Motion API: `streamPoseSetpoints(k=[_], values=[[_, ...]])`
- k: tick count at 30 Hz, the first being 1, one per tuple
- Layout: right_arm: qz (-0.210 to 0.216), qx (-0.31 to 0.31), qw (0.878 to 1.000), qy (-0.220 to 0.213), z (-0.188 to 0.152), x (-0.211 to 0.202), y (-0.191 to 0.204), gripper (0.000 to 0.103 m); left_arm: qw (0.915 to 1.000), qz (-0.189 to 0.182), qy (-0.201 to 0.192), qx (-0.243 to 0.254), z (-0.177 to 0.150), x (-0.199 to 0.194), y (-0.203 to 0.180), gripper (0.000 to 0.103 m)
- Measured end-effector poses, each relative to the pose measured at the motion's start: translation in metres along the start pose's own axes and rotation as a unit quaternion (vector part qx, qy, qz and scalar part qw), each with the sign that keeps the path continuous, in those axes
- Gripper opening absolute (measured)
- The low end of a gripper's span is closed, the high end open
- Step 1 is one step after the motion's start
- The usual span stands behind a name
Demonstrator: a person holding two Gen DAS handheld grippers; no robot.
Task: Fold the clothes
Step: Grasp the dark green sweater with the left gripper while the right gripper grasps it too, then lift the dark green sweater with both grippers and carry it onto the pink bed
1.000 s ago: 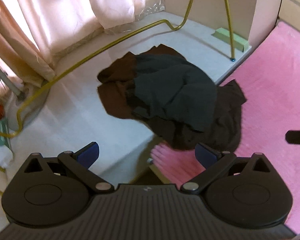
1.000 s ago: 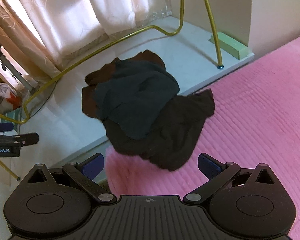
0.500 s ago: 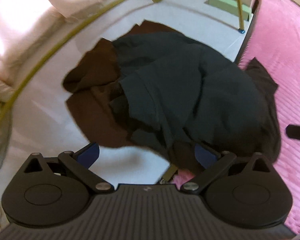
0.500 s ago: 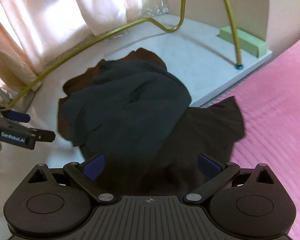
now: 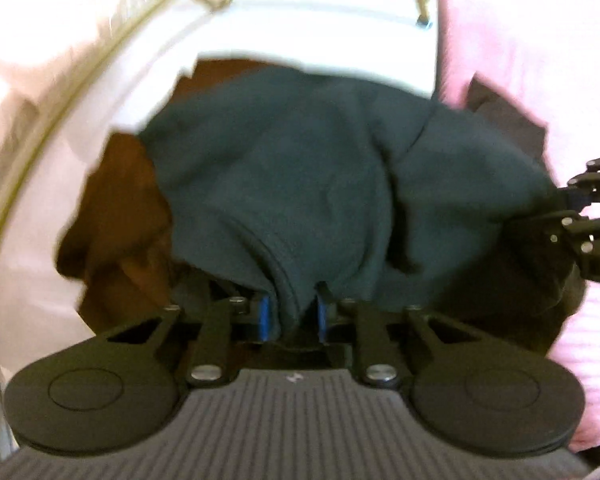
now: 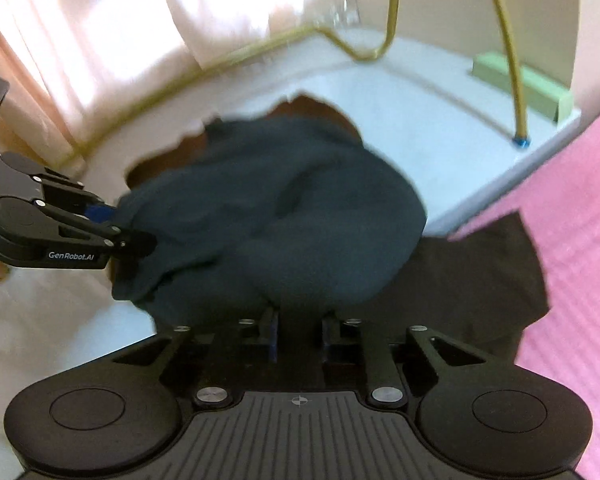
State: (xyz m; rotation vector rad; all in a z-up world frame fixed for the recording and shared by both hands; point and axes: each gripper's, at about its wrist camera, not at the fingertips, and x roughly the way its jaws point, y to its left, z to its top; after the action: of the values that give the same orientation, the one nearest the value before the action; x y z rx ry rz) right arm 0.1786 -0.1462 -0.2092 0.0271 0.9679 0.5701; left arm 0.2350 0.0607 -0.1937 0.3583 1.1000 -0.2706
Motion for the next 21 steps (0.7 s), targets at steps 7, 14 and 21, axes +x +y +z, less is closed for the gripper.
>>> streamPoseSetpoints(k=[7, 14, 21], values=[[0.008, 0.098, 0.991, -0.095, -0.004, -0.151, -0.044, 0.016, 0.992, -0.053, -0.11, 0.033, 0.037, -0.136, -0.043, 0.015], [-0.07, 0.188, 0.971, -0.128, -0.092, -0.314, -0.122, 0.016, 0.9659, -0.191, -0.159, 0.074, 0.049, -0.238, -0.182, 0.015], [-0.233, 0.283, 0.923, -0.118, -0.213, -0.448, -0.214, 0.031, 0.9223, -0.351, -0.103, 0.124, 0.041, -0.243, -0.386, 0.024]])
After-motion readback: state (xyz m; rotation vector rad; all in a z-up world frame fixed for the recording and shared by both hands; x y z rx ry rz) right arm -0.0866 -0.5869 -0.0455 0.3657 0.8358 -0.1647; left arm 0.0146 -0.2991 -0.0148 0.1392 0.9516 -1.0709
